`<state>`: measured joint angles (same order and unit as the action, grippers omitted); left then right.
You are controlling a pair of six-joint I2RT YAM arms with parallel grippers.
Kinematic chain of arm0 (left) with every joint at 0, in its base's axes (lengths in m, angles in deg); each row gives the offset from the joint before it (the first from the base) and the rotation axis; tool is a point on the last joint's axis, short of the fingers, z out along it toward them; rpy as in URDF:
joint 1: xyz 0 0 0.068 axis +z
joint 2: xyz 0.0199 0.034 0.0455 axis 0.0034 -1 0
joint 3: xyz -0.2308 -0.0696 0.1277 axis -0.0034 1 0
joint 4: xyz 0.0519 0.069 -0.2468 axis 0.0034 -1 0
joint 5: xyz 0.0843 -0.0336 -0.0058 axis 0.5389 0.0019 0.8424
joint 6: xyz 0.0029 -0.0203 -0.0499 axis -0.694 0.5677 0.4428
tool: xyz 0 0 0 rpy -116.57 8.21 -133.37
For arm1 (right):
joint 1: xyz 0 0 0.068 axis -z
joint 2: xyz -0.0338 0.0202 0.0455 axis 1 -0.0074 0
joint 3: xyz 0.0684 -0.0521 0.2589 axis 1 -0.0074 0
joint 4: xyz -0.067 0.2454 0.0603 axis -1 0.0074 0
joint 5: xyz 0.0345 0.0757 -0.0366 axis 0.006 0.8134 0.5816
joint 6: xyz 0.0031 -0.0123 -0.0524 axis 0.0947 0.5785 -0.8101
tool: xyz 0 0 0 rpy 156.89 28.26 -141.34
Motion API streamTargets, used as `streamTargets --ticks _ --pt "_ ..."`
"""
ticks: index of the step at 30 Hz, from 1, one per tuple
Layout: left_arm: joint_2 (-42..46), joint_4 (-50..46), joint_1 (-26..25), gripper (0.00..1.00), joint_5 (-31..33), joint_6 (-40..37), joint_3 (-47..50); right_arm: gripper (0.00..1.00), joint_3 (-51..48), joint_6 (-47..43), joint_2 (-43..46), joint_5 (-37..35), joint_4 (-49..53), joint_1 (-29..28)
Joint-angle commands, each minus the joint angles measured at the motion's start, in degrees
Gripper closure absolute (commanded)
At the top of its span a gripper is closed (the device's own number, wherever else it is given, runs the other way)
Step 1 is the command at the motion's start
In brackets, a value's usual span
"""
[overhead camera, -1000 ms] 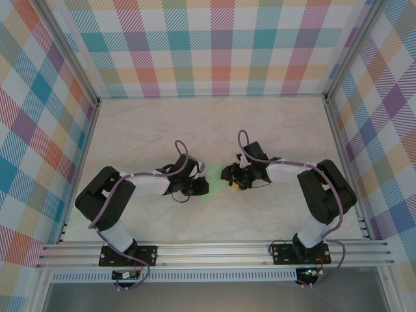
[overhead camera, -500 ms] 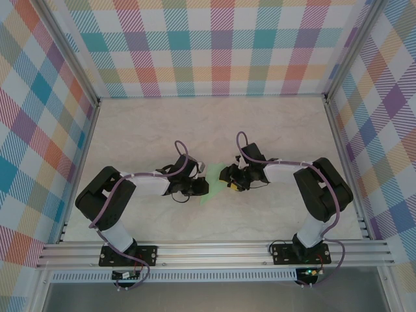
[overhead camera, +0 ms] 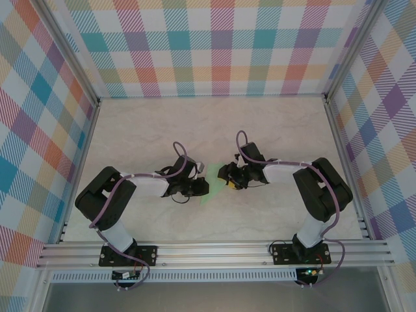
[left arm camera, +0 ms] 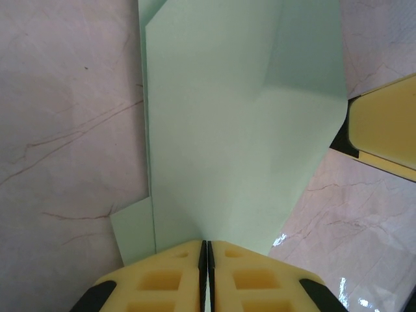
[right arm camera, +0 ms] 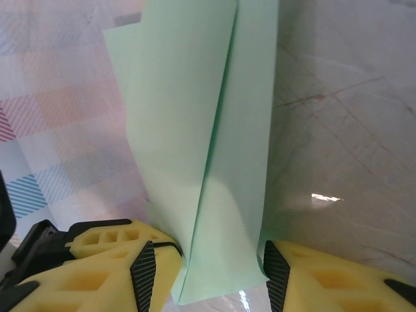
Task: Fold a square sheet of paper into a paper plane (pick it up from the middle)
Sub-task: Fourth fold the wing at the center of the table, then turn over the paper at the center of the table.
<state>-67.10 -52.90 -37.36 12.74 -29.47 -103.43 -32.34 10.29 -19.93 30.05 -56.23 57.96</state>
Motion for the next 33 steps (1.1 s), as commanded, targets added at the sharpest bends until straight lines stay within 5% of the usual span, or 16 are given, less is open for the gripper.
streamTargets --ticks 1,12,33 --pt "0.27 -0.6 0.72 0.88 -1.42 1.6 1.82 0.5 -0.13 1.0 -0.69 0.25 -2.45 -0.46" --pt "3.54 3.13 0.69 0.88 -2.22 5.81 3.76 0.5 0.73 -1.19 -2.69 2.92 -5.03 -1.12" --pt "5.23 5.19 0.69 0.88 -1.98 8.03 5.09 0.69 2.94 -2.79 -7.67 4.69 -12.13 -3.01"
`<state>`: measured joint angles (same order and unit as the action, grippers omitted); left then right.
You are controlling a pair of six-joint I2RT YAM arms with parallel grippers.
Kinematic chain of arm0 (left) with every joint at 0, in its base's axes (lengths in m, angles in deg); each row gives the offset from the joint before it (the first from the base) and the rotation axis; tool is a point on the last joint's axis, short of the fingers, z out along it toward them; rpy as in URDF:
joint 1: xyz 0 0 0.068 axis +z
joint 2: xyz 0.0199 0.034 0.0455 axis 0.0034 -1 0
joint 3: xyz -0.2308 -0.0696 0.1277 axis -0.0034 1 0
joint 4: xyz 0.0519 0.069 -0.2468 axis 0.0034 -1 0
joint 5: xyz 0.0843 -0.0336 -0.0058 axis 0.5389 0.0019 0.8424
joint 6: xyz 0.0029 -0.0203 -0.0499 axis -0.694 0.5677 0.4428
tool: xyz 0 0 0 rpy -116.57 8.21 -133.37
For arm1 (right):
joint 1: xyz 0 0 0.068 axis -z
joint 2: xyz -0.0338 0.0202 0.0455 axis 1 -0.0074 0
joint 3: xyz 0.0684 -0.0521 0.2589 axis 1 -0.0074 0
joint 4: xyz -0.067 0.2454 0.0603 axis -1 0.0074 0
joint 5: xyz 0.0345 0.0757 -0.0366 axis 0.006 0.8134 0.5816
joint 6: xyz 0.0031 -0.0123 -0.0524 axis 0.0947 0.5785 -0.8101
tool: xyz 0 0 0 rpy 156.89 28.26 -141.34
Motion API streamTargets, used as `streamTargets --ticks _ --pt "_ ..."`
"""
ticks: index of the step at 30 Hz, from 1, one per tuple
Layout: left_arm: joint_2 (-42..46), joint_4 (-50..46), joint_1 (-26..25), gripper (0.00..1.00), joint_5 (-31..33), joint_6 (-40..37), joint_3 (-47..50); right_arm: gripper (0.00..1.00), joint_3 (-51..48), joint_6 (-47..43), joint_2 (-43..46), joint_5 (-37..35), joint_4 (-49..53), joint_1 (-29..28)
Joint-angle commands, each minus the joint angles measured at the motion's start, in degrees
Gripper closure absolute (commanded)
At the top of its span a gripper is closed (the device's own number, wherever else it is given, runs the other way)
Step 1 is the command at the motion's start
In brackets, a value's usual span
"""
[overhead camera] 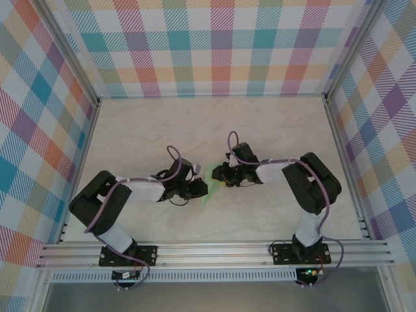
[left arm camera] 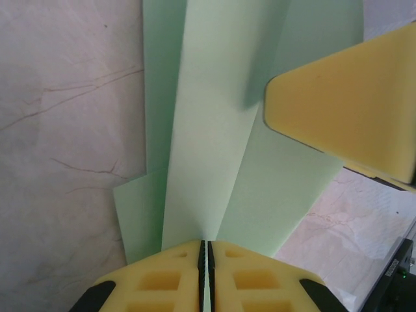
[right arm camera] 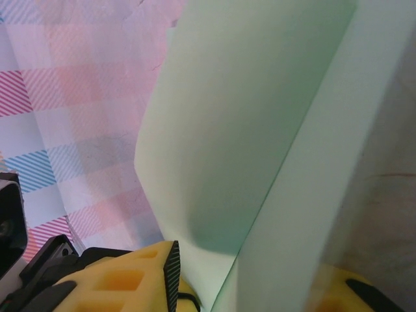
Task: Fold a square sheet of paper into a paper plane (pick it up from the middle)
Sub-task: Turn over the paper at the center of the table.
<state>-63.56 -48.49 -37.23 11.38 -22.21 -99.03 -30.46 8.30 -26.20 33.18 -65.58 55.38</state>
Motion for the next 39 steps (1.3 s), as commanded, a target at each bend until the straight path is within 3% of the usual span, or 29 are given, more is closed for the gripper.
streamTargets --ticks 1,11,15,18,22,26,28,33,39 --pt "1.79 0.85 0.56 0.88 -0.62 0.86 0.78 0.7 1.06 -0.77 -1.57 1.36 -2.77 -0.41" --pt "5.49 0.35 0.56 0.87 0.97 1.65 1.37 0.91 2.06 -4.87 1.71 -0.42 3.26 -0.39" --pt "13.01 -2.5 0.56 0.86 8.6 2.86 3.51 0.94 3.78 -9.61 6.45 -4.16 13.12 -0.6" --pt "20.67 -8.53 0.56 0.84 15.64 2.34 4.48 0.93 6.67 -15.52 11.41 -11.26 25.93 -1.24" --pt "29.63 -16.19 0.63 0.83 22.58 1.34 4.97 0.92 14.87 -23.03 13.88 -30.25 49.81 -3.98" --pt "36.83 -20.82 0.81 0.81 27.31 1.4 6.38 0.92 23.29 -24.85 10.93 -48.5 67.84 -7.66" --pt "39.71 -22.37 0.83 0.8 28.64 1.54 6.84 0.92 26.07 -23.98 9.15 -53.03 73.18 -9.04" --pt "44.94 -25.89 0.91 0.79 31.77 1.74 7.03 0.91 32.17 -21.3 0.95 -56.52 78.59 -12.85" --pt "49.77 -29.44 0.91 0.78 33.93 2.28 7.03 0.88 42.61 -17.51 -13.23 -53.7 79.68 -18.86"
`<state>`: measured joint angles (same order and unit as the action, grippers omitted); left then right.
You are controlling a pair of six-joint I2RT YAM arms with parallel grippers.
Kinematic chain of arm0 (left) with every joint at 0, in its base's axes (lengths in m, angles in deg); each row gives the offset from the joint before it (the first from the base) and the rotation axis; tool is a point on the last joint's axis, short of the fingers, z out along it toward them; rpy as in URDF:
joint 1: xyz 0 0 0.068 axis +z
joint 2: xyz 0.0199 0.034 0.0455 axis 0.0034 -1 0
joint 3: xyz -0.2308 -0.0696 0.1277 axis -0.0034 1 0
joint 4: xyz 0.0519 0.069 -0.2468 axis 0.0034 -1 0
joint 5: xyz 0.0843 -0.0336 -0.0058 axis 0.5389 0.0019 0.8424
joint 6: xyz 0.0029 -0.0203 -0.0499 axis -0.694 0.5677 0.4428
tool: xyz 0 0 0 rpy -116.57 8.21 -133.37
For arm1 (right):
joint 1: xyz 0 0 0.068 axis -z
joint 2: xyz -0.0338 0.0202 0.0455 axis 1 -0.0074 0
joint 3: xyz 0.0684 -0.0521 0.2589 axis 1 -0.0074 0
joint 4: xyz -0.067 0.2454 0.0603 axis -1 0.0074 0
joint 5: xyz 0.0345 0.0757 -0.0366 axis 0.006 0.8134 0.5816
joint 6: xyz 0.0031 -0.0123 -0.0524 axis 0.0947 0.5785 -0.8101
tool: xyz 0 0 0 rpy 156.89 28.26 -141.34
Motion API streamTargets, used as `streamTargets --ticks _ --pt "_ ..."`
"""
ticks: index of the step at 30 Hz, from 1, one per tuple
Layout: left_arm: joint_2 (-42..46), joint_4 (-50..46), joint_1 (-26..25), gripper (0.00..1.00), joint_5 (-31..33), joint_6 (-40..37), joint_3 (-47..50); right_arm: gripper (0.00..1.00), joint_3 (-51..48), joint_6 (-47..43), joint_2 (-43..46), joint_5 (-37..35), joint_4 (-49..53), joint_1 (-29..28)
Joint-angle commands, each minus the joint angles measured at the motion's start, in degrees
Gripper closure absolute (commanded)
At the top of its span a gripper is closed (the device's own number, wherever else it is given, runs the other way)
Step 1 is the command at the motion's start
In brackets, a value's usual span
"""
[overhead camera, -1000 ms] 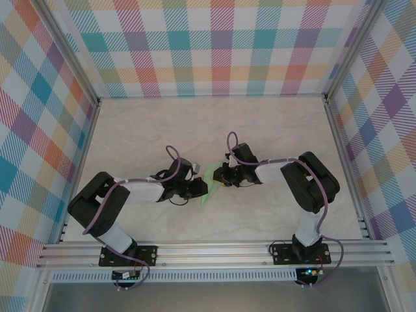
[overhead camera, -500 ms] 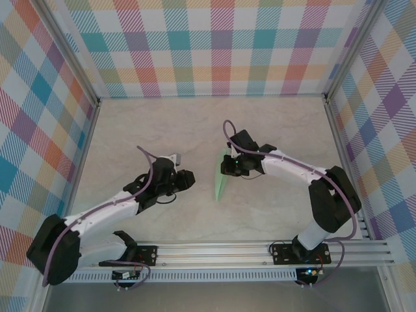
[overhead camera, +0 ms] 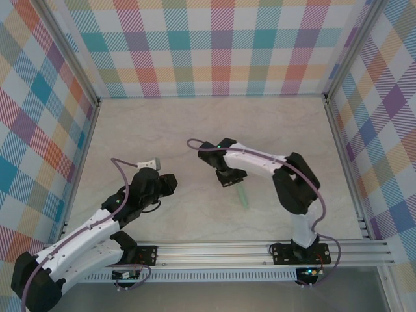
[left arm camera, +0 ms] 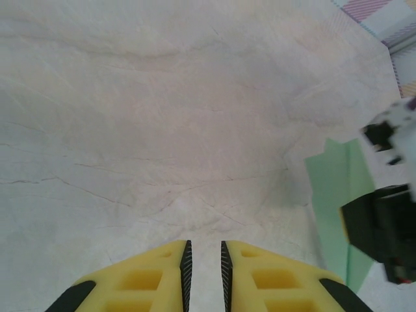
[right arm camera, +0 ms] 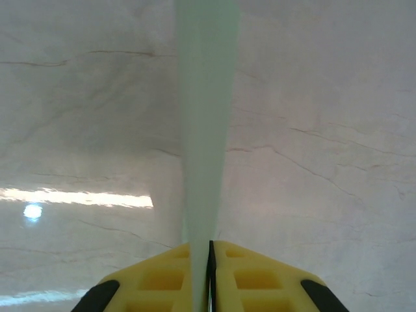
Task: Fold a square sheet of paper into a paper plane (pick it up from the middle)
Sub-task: Turn over the paper at the center of the table.
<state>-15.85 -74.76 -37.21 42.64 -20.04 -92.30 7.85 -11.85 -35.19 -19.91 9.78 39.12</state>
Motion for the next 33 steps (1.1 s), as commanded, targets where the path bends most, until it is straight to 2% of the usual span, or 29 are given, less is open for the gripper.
streamTargets --ticks 1,4,7,8,10,13,17,19,22,25,29,31,33 --pt "2.5 -3.28 0.89 0.77 2.61 0.11 0.29 0.87 5.79 3.22 -5.69 -0.14 4.28 -3.36" --pt "3.61 -4.55 0.9 0.77 2.71 -0.08 0.05 0.81 9.06 3.63 -8.33 3.84 2.66 -5.18" --pt "4.08 -5.38 0.89 0.77 2.38 -0.46 -0.06 0.67 8.81 2.97 -7.11 9.29 -1.06 -5.54" --pt "4.16 -5.54 0.89 0.76 2.24 -0.62 -0.1 0.59 7.82 2.72 -5.82 10.62 -2.5 -5.56" --pt "4.0 -5.39 0.9 0.76 1.61 -0.92 0.03 0.45 5.86 1.73 -2.44 12.88 -4.69 -5.54" --pt "3.38 -4.48 0.89 0.75 0.42 -1.33 0.29 0.32 1.29 0.18 4.47 15.01 -8.79 -5.59" --pt "1.89 -2.95 0.89 0.74 -2.25 -1.98 0.12 0.27 -8.08 -0.01 15.63 18.27 -15.24 -4.69" --pt "0.15 -1.82 0.89 0.73 -4.78 -2.49 -0.17 0.35 -13.51 0.17 21.03 21.58 -18.96 -2.79" --pt "-3.23 2.1 0.89 0.72 -9.55 -2.43 -0.06 0.65 -21.85 -0.39 27.69 29.75 -25.51 1.11" --pt "-7.3 5.63 0.83 0.7 -14.09 -2.31 0.04 0.84 -28.44 -0.41 31.41 37.88 -30.78 4.97" --pt "-13.49 10.24 0.47 0.68 -18.74 -0.77 -0.02 0.94 -33.68 -0.54 31.83 41.89 -34.34 7.72" --pt "-16.47 10.96 -0.21 0.68 -19.02 -0.42 -0.66 0.96 -35.15 -0.24 30.59 44.35 -36.48 9.07" --pt "-19.62 11.4 -1.0 0.68 -19.72 -0.43 -1.73 0.96 -35.9 -0.18 29.36 43.83 -37.44 9.69"
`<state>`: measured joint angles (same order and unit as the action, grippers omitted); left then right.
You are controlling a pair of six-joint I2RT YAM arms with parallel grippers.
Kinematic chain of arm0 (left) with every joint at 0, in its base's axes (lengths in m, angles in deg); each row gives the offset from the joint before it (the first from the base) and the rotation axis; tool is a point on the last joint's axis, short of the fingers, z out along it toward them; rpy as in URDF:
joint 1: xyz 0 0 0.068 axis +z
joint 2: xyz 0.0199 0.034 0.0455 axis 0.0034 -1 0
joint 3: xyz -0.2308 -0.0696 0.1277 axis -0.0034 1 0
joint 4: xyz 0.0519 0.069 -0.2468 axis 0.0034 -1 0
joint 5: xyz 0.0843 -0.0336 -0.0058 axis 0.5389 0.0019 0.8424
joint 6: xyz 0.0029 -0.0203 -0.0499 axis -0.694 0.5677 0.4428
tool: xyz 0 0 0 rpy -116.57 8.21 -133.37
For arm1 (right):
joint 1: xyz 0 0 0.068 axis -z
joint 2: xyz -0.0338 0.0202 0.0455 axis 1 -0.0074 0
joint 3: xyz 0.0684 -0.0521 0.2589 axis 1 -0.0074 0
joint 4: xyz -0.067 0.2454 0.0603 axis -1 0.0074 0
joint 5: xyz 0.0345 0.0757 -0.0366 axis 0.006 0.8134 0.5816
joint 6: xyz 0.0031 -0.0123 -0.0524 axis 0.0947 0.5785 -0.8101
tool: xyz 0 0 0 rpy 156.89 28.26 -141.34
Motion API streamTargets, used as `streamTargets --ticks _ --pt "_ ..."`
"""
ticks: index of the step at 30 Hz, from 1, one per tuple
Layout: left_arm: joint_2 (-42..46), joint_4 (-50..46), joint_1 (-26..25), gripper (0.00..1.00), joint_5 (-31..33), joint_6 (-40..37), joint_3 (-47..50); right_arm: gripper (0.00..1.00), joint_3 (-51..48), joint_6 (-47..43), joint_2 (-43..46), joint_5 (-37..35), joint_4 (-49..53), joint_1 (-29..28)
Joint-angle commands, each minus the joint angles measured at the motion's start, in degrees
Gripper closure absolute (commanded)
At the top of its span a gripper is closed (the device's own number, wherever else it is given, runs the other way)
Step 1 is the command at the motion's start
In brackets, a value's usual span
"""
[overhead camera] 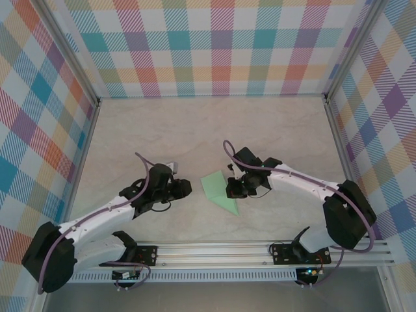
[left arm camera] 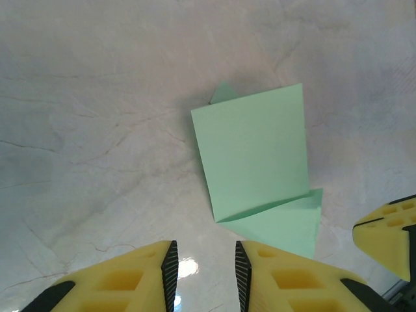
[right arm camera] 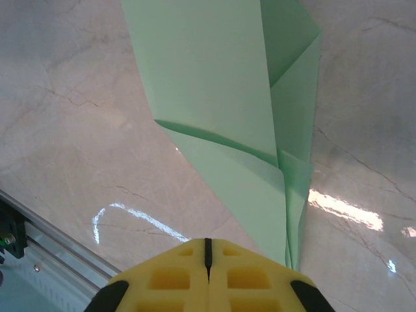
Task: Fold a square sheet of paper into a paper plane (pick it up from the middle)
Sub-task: Turn over the paper at the center of the table, then fold the wing for the fifth time at the center of the table.
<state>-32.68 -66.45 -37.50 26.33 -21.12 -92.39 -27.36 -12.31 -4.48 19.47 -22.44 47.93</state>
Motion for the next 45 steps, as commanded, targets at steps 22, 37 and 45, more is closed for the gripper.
streamTargets --ticks 22,37,45 --pt "-17.91 6.38 -9.72 0.68 -0.36 2.78 -8.82 0.95 -5.16 -0.09 -10.74 9.51 -14.57 7.01" --pt "-21.52 6.8 -10.94 0.57 2.24 8.73 -9.55 0.94 -12.11 1.63 -11.53 16.31 -23.67 13.23" --pt "-24.45 13.02 -10.96 0.43 2.42 16.47 -7.53 0.93 -13.27 1.89 -10.95 17.08 -25.08 14.04"
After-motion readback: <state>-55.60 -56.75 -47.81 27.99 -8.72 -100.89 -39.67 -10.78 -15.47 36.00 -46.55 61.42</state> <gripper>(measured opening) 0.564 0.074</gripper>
